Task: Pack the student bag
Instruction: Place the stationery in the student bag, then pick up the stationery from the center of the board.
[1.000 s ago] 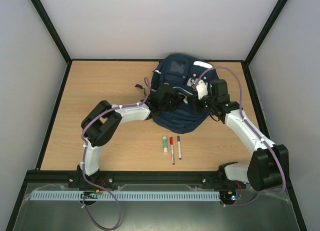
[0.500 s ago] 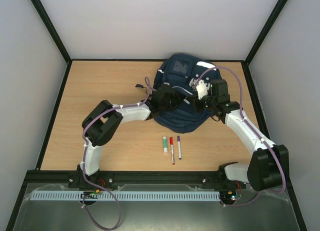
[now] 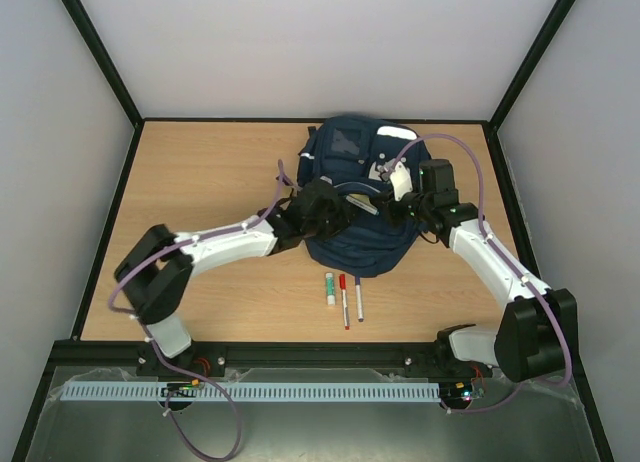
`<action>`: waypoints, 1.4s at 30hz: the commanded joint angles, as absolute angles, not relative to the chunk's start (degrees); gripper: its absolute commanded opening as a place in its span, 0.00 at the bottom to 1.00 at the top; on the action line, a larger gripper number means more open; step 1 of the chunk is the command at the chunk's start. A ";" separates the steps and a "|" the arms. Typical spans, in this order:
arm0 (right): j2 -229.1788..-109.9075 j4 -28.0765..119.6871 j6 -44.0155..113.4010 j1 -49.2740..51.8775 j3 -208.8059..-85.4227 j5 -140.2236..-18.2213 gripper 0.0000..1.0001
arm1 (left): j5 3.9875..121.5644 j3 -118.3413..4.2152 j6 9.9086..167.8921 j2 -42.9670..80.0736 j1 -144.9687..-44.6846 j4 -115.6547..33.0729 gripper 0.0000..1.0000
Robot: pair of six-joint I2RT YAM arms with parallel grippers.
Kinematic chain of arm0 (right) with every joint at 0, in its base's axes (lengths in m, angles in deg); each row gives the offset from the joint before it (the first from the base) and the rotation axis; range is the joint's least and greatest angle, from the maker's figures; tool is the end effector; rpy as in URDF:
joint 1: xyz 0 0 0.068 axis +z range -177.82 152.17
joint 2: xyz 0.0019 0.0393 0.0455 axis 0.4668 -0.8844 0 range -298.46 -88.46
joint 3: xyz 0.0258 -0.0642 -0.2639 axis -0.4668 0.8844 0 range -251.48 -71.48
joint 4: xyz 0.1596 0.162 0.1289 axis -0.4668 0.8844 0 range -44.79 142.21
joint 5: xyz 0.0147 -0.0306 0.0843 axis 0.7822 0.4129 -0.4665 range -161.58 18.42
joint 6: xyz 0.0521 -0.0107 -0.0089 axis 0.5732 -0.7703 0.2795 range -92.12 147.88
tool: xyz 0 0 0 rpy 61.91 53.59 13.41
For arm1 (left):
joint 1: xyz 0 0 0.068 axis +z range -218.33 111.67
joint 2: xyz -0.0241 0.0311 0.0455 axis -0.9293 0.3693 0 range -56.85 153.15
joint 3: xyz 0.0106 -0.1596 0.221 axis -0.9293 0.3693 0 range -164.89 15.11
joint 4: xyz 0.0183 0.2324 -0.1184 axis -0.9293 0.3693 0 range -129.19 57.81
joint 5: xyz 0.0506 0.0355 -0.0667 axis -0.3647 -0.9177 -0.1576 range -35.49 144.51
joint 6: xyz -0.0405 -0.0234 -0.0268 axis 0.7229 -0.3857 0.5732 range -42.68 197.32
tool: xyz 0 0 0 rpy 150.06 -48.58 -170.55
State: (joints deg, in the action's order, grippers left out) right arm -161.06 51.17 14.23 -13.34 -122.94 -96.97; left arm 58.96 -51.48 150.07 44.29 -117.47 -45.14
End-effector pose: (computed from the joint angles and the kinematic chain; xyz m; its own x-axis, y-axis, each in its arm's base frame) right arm 0.2728 0.0862 0.2847 -0.2880 -0.2946 -0.9112 -0.6828 0.7303 -0.0203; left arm 0.2615 -0.3066 0.2306 -0.8555 -0.4664 -0.2250 -0.0622 0.5239 -0.8495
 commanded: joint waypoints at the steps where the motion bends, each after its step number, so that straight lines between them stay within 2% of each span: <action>1: -161.31 51.65 14.51 -13.87 -122.98 -96.18 0.01 | 56.26 -50.22 140.98 34.67 -119.67 -33.84 0.43; 6: -162.23 52.07 14.23 -13.86 -123.29 -96.53 0.01 | 53.78 -48.65 131.83 29.01 -122.27 -21.73 0.41; 11: -162.17 52.16 14.16 -13.90 -123.42 -97.00 0.01 | 51.87 -41.52 131.16 22.83 -125.03 -15.74 0.40; 16: -161.83 52.24 13.91 -13.89 -123.48 -97.18 0.01 | 51.02 -37.79 131.11 22.08 -127.62 -10.65 0.40; 19: -161.76 52.33 13.62 -13.85 -123.51 -97.41 0.01 | 54.63 -38.31 129.11 25.63 -128.40 -8.52 0.40; 27: -161.16 52.54 13.35 -13.85 -123.56 -97.44 0.01 | 52.07 -47.12 127.55 39.01 -134.00 -5.29 0.43; 33: -161.64 53.03 13.10 -13.86 -123.95 -97.71 0.01 | 51.03 -52.51 127.82 45.55 -134.33 -4.61 0.46; 42: -161.26 53.14 12.94 -13.85 -123.93 -97.30 0.01 | 44.79 -59.09 124.65 54.09 -134.18 4.60 0.47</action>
